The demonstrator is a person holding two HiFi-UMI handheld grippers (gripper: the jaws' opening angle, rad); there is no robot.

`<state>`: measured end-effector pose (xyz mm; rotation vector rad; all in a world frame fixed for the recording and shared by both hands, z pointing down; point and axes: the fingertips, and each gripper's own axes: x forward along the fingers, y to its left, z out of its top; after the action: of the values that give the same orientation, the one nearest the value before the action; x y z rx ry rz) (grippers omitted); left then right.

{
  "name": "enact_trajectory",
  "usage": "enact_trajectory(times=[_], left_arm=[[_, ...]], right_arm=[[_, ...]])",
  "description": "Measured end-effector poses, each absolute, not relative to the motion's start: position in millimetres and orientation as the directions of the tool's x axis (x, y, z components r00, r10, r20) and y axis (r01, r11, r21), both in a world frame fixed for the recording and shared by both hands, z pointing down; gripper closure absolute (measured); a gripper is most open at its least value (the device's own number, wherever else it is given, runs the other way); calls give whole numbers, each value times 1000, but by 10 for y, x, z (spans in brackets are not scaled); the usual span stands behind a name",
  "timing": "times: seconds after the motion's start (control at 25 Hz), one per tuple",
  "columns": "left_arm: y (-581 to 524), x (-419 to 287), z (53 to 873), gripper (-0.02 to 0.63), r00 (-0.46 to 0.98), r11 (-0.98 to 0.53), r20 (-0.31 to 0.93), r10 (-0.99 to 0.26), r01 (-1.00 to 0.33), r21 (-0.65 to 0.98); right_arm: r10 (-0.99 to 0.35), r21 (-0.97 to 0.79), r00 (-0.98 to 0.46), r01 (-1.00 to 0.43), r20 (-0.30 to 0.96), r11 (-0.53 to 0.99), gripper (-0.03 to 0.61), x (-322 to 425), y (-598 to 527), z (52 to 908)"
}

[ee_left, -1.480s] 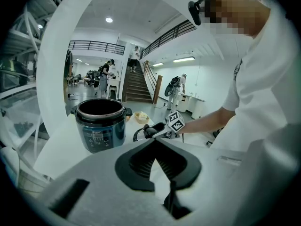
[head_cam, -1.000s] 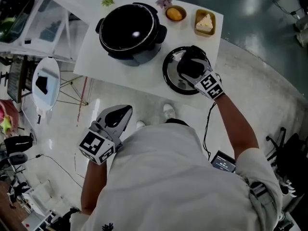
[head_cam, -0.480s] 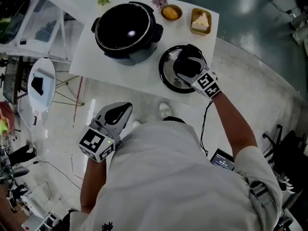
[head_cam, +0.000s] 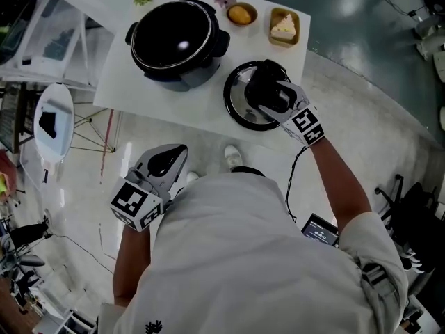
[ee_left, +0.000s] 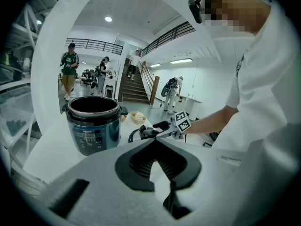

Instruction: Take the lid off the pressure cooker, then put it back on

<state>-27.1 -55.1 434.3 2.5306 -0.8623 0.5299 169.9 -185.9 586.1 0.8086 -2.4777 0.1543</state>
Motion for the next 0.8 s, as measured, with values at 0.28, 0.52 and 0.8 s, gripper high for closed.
enact_trajectory(times=[0.28,0.52,0.8], left_arm=[[-558,-154,4345,607,752,-744,469,-463,-617,255],[-539,-149,4356,607,744,-737,475,-471,-627,251],[-511,-218,4366,607,721,-715,487,-493,-654,245]], right_arm=[[-530,47,-676,-594,513,803,233,1825,-1796,5836],[-519,42,-681,-585,517,810,233,1777,-1829,5906],[-485,32,-703,-552,520,833,233,1596,-1924,6014]])
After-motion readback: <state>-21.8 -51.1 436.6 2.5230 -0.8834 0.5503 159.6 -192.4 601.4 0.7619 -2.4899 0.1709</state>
